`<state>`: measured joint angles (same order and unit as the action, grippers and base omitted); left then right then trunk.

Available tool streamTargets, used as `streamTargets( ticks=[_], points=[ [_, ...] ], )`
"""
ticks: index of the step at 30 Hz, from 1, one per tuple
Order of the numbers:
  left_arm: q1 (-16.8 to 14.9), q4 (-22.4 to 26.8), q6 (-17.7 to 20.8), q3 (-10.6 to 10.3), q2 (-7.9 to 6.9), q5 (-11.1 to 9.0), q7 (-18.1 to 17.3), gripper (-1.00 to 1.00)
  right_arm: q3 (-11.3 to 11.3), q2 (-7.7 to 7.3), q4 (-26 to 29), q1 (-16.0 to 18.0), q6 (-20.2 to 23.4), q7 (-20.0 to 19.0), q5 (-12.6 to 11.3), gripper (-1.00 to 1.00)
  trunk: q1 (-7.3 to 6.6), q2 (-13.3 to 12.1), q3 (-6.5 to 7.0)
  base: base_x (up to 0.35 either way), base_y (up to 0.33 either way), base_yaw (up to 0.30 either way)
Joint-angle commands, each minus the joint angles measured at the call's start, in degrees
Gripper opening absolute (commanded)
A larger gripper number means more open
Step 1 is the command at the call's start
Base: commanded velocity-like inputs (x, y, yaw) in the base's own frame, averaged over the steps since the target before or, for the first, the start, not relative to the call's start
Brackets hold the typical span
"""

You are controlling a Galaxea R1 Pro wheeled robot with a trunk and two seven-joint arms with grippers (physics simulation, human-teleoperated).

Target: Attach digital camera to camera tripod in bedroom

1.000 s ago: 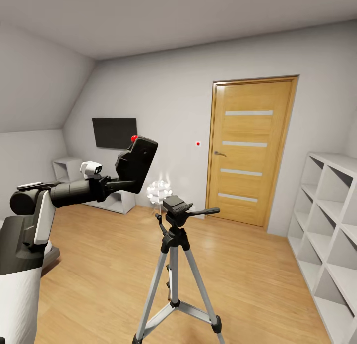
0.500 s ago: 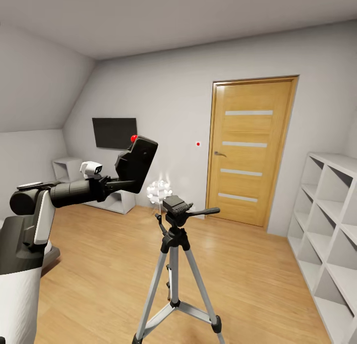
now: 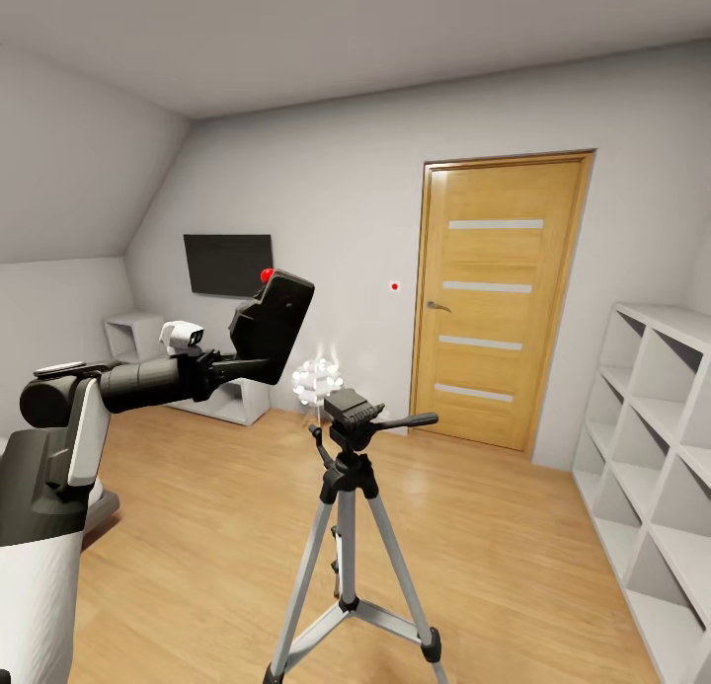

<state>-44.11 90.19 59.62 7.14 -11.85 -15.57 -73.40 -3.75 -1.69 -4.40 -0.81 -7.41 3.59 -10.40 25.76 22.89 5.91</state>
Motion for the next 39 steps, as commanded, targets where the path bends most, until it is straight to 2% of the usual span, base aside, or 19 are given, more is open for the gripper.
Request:
streamTargets(
  ticks=[1,30,34,36,39],
  points=[
    [0.0,0.0,0.4,0.0,-0.01,-0.1,-0.2,-1.0,-0.4,0.02,-0.1,0.0,-0.3,0.0,-0.5,1.0,0.02,0.0,0.0,0.051,0.0,0.0],
    [0.0,0.0,0.4,0.0,-0.01,-0.1,-0.2,-1.0,-0.5,0.02,-0.1,0.0,-2.9,0.0,-0.5,1.0,0.02,0.0,0.0,0.031,0.0,0.0],
    [0.0,0.0,0.4,0.0,-0.01,-0.1,-0.2,-1.0,-0.6,-0.59,1.1,0.0,-4.0,0.4,-0.3,1.0,0.02,0.0,0.0,0.0,0.0,0.0],
    [0.6,0.6,0.4,0.6,0.64,0.5,-0.1,-1.0,-0.3,-1.24,0.5,-0.7,-3.7,0.3,-1.0,1.0,0.02,0.0,0.0,0.0,0.0,0.0],
    [1.6,1.6,0.4,1.1,0.69,0.5,-0.1,-1.0,-0.3,-2.21,-0.5,-1.6,-3.7,0.3,-1.1,1.0,0.02,0.0,0.0,0.0,0.0,0.0]
  ],
)
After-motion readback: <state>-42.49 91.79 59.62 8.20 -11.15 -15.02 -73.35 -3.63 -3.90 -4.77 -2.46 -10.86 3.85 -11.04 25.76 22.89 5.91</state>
